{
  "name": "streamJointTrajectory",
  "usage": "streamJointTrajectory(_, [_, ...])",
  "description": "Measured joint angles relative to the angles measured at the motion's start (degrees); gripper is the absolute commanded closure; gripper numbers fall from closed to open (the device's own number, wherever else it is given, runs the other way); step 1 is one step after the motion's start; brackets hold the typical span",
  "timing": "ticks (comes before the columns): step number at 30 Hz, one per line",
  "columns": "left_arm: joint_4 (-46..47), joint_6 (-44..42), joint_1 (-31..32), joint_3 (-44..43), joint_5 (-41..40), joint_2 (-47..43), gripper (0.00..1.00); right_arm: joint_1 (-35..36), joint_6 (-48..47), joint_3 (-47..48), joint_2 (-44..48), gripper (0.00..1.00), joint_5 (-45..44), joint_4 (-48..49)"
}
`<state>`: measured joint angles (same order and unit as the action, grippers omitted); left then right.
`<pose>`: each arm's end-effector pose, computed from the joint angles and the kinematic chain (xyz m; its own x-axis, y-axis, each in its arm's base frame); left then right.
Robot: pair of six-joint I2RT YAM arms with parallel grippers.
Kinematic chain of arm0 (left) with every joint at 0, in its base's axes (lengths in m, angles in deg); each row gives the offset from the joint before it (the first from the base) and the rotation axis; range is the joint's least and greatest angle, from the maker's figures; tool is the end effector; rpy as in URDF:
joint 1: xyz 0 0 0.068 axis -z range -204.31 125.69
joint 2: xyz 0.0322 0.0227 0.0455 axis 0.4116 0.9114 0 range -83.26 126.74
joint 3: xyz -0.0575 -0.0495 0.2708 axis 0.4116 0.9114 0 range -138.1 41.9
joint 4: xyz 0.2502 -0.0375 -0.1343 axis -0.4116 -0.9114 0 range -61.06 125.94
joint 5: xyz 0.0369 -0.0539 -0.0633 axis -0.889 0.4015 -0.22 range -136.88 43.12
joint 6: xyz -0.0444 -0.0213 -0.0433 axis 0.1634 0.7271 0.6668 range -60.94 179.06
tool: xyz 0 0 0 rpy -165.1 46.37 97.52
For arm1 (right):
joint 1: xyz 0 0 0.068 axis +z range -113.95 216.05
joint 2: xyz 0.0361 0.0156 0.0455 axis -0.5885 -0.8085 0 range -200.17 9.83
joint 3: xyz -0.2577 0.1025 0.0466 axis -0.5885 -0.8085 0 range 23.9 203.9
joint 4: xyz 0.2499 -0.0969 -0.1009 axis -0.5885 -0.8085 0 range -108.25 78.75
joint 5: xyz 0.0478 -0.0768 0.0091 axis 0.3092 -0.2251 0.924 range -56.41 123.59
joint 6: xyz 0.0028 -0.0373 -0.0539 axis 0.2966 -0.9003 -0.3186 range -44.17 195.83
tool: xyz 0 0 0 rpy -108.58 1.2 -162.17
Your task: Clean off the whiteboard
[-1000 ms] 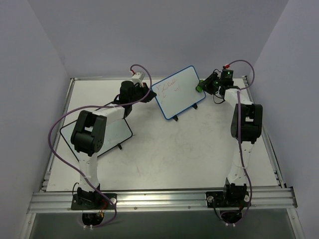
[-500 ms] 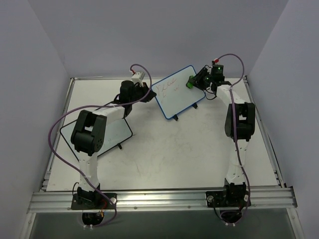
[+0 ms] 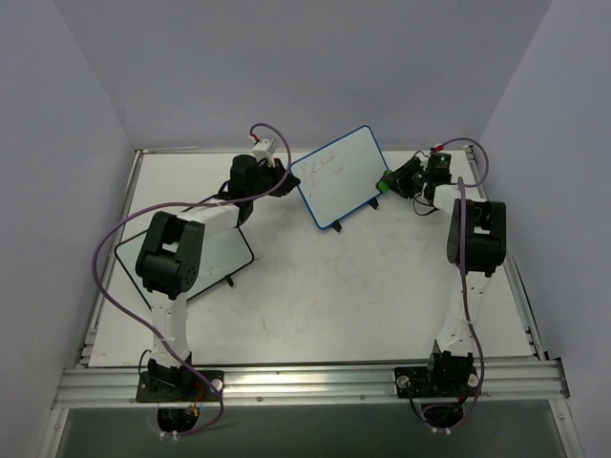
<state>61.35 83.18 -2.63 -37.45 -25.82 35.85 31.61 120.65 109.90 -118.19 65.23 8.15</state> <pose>0.4747 -0.2086 0.1941 -0.4832 -0.2184 -0.8479 0.5157 0.7116 -0.4772 0.5391 -0.0149 0.1457 -0.5658 0.6459 -0.5125 -0.0252 0.6078 0.7937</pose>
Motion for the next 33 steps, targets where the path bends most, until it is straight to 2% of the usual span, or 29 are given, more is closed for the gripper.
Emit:
streamJointTrajectory(6, [-0.02,0.0,0.02,-0.02,0.02,0.0,0.98,-0.61,0.24,0.96,-0.09,1.0,-0.04,-1.73])
streamJointTrajectory(12, [0.0,-0.2,0.11,-0.09,0.09,0.0,0.98,0.57,0.2,9.11,-1.77,1.0,-0.63,-5.01])
streamJointTrajectory(19, [-0.02,-0.42,0.11,-0.11,0.15,0.0,0.98,3.32,-1.16,15.04,-2.23,1.0,-7.02,-7.96])
streamJointTrajectory(25, [-0.02,-0.48,0.13,-0.13,0.13,0.0,0.98,4.46,-1.51,14.16,-2.14,1.0,-14.34,-7.1])
streamJointTrajectory(33, [-0.13,-0.83,0.13,-0.17,0.15,0.0,0.98,4.44,-0.87,6.05,0.79,1.0,-22.67,-1.29])
